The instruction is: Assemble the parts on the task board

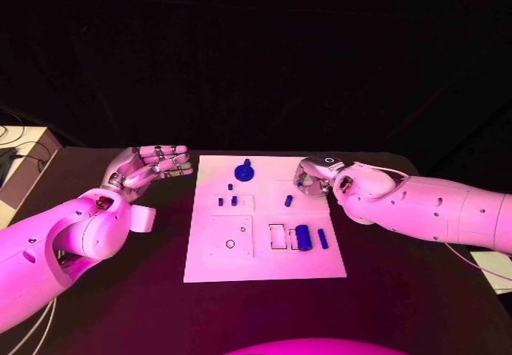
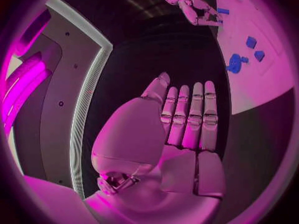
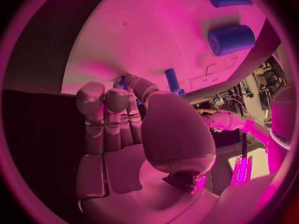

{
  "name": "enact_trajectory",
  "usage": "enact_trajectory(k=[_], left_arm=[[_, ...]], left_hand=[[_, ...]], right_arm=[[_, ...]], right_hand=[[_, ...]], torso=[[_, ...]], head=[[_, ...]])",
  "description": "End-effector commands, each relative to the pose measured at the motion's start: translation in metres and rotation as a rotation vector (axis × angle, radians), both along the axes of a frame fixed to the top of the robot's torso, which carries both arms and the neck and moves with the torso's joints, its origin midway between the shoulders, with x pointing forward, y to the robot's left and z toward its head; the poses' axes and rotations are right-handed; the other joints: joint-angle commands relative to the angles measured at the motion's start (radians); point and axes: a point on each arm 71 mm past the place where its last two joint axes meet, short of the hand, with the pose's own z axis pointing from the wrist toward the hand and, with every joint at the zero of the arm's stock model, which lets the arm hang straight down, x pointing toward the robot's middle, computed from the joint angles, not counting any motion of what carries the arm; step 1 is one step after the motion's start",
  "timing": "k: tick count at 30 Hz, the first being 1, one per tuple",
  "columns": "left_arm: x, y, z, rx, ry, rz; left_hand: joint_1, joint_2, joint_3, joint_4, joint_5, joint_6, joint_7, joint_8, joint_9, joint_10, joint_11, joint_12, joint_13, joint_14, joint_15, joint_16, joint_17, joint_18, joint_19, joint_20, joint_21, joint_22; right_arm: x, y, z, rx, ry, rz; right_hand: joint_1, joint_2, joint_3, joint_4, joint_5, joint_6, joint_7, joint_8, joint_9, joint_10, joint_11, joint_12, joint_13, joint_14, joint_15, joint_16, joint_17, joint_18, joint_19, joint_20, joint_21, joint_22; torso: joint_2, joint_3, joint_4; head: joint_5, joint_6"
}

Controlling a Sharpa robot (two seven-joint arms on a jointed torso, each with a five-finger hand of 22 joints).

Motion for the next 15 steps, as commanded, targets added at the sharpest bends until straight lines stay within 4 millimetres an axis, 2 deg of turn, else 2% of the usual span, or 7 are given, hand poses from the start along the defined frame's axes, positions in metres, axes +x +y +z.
enact_trajectory(k=[1, 3, 4, 9, 15], left_arm=[[-0.001, 0.000, 0.000, -0.007, 0.005, -0.004], [-0.001, 0.000, -0.001, -0.007, 0.006, -0.004], [-0.001, 0.000, -0.001, -0.006, 0.007, -0.004], [-0.001, 0.001, -0.002, -0.005, 0.012, -0.005], [-0.001, 0.003, -0.004, -0.003, 0.014, -0.003]], left_hand=[[-0.005, 0.002, 0.007, -0.002, 0.002, -0.001, 0.005, -0.002, -0.001, -0.008, -0.001, -0.002, -0.001, -0.009, 0.000, -0.002, -0.001, 0.016, 0.004, 0.001, 0.002, -0.001], [-0.005, 0.002, 0.007, -0.002, 0.002, -0.001, 0.005, -0.002, -0.001, -0.008, -0.001, -0.002, -0.001, -0.009, 0.000, -0.002, -0.001, 0.016, 0.004, 0.001, 0.002, -0.001], [-0.005, 0.002, 0.007, -0.002, 0.002, -0.001, 0.005, -0.002, -0.001, -0.008, -0.001, -0.002, -0.001, -0.009, 0.000, -0.002, -0.001, 0.016, 0.004, 0.001, 0.002, -0.001], [-0.008, 0.002, 0.008, -0.001, 0.002, 0.000, 0.005, -0.002, -0.001, -0.011, 0.000, -0.002, -0.001, -0.011, 0.001, -0.002, -0.001, 0.016, 0.003, 0.002, 0.002, -0.001], [-0.012, 0.004, 0.008, 0.002, 0.001, 0.000, 0.006, -0.002, -0.002, -0.021, 0.003, -0.002, -0.001, -0.016, 0.003, -0.002, -0.001, 0.017, 0.002, 0.004, 0.001, -0.002]], right_arm=[[-0.002, 0.000, 0.000, 0.017, -0.037, 0.000], [-0.003, 0.001, 0.002, 0.033, -0.057, 0.000], [-0.003, 0.001, 0.003, 0.041, -0.066, 0.000], [-0.005, 0.001, 0.007, 0.067, -0.095, -0.001], [-0.006, 0.000, 0.014, 0.101, -0.122, -0.005]], right_hand=[[0.028, 0.019, 0.003, -0.019, -0.044, 0.020, -0.006, 0.003, 0.005, 0.077, -0.036, 0.029, 0.012, 0.000, -0.018, 0.007, 0.003, -0.003, 0.064, -0.017, 0.044, 0.084], [0.032, 0.022, 0.001, -0.022, -0.063, 0.024, -0.007, 0.001, 0.005, 0.089, -0.040, 0.030, 0.013, -0.001, -0.021, 0.007, 0.001, -0.008, 0.063, -0.023, 0.054, 0.090], [0.035, 0.025, -0.002, -0.024, -0.067, 0.025, -0.006, -0.002, 0.004, 0.094, -0.040, 0.022, 0.012, 0.000, -0.024, 0.009, -0.003, -0.017, 0.061, -0.031, 0.064, 0.100], [0.044, 0.031, 0.003, -0.025, -0.104, 0.028, -0.004, -0.001, 0.003, 0.101, -0.040, 0.017, 0.013, -0.001, -0.024, 0.013, -0.006, -0.019, 0.062, -0.032, 0.074, 0.105], [0.047, 0.030, 0.003, -0.023, -0.110, 0.029, -0.003, -0.001, 0.003, 0.101, -0.040, 0.015, 0.013, -0.002, -0.024, 0.014, -0.008, -0.020, 0.062, -0.032, 0.071, 0.105]], torso=[[0.000, 0.0002, -0.0001], [0.000, 0.0003, -0.0001], [0.000, 0.0004, 0.0002], [-0.001, -0.0007, 0.0011], [-0.001, -0.0014, 0.0002]], head=[[0.001, -0.001], [0.001, -0.001], [0.000, -0.001], [0.001, -0.002], [0.002, 0.001]])
